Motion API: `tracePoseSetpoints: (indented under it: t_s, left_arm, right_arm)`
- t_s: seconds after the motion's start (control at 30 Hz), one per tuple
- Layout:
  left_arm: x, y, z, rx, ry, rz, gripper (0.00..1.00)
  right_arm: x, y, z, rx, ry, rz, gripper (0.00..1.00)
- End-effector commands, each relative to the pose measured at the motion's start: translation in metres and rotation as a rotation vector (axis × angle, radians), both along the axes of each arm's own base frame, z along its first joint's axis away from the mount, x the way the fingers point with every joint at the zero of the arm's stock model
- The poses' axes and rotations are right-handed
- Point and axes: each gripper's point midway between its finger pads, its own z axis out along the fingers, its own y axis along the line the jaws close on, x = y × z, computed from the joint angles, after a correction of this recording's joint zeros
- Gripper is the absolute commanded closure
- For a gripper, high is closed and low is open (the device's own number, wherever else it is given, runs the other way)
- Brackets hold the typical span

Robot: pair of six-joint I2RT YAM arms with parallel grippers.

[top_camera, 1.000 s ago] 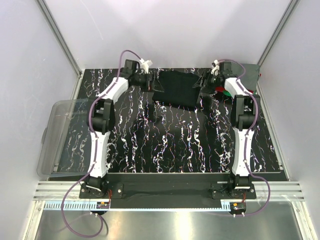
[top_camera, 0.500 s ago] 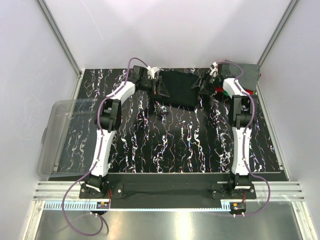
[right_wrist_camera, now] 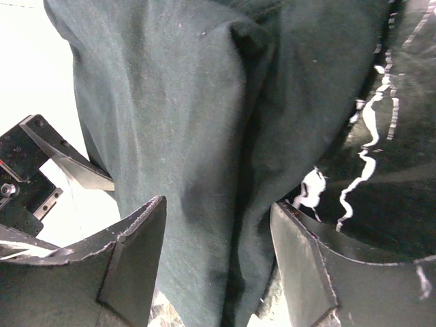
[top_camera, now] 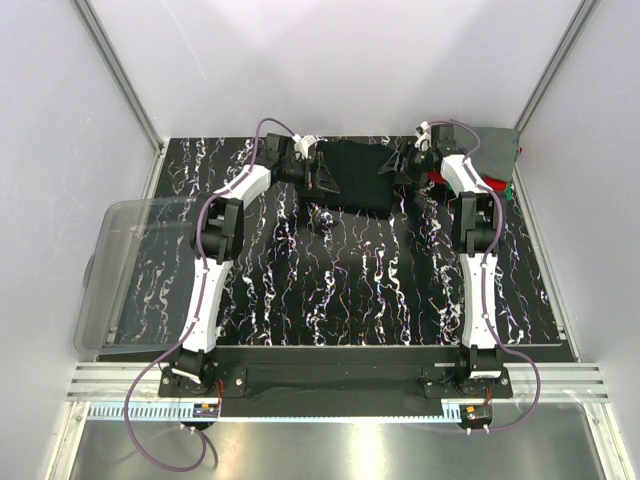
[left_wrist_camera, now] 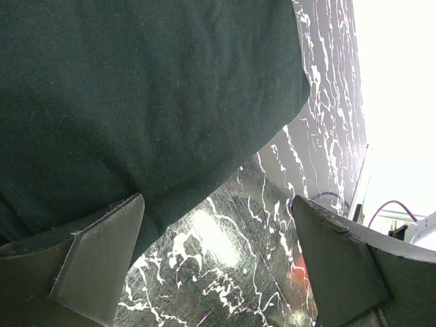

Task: Fold and stack the t-shirts
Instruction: Neatly place the folded tshirt to the corner

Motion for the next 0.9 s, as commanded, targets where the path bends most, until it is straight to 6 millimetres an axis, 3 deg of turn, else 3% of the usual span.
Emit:
tracePoseSetpoints:
  t_s: [0.0,0.2,0.33,0.37,0.4,0.47,0.5,0.53,0.6,0.63,0.7,0.77,0.87]
  left_arm:
    - [0.0,-0.004,-0.001,-0.021,-0.007,-0.016,0.01]
    - [-0.003,-0.009,-0.005,-0.016,0.0,-0.021,0.01]
    - [-0.004,-0.01,-0.002,-0.014,-0.009,-0.025,0.01]
    - [-0.004,-0.009,-0.001,-0.011,-0.012,-0.024,0.01]
    - [-0.003,-0.009,0.002,-0.003,-0.027,-0.022,0.01]
    - [0.002,0.0,0.017,0.052,-0.084,0.001,0.01]
    - [0.006,0.005,0.037,0.083,-0.173,-0.005,0.01]
    - [0.002,0.012,0.039,0.134,-0.174,-0.004,0.01]
    - [0.013,0.035,0.043,0.299,-0.264,0.049,0.01]
    - [0.019,0.061,0.045,0.457,-0.309,0.107,0.01]
    - [0.023,0.08,0.054,0.54,-0.333,0.141,0.01]
    - [0.015,0.1,0.05,0.605,-0.328,0.08,0.01]
    - [0.014,0.122,0.053,0.645,-0.308,0.087,0.01]
  right_arm:
    - [-0.022,0.02,-0.048,-0.024,0.136,0.022,0.32]
    - [-0.019,0.035,-0.048,-0.01,0.13,0.033,0.39]
    - [-0.013,0.032,-0.048,-0.034,0.113,0.016,0.75]
    - [-0.012,0.031,-0.046,-0.041,0.106,0.018,0.91]
    - [-0.011,0.029,-0.042,-0.054,0.084,0.029,0.96]
    - [-0.003,0.023,-0.016,-0.075,0.019,0.039,1.0]
    - [0.004,0.018,0.002,-0.111,-0.062,0.074,1.0]
    - [0.007,0.013,0.013,-0.154,-0.109,0.087,1.0]
    - [0.009,0.003,0.046,-0.26,-0.242,0.173,1.0]
    - [0.016,-0.002,0.068,-0.312,-0.309,0.183,1.0]
    - [0.011,-0.013,0.088,-0.419,-0.388,0.263,1.0]
    - [0.009,-0.026,0.11,-0.523,-0.468,0.31,1.0]
    - [0.006,-0.041,0.121,-0.627,-0.505,0.335,1.0]
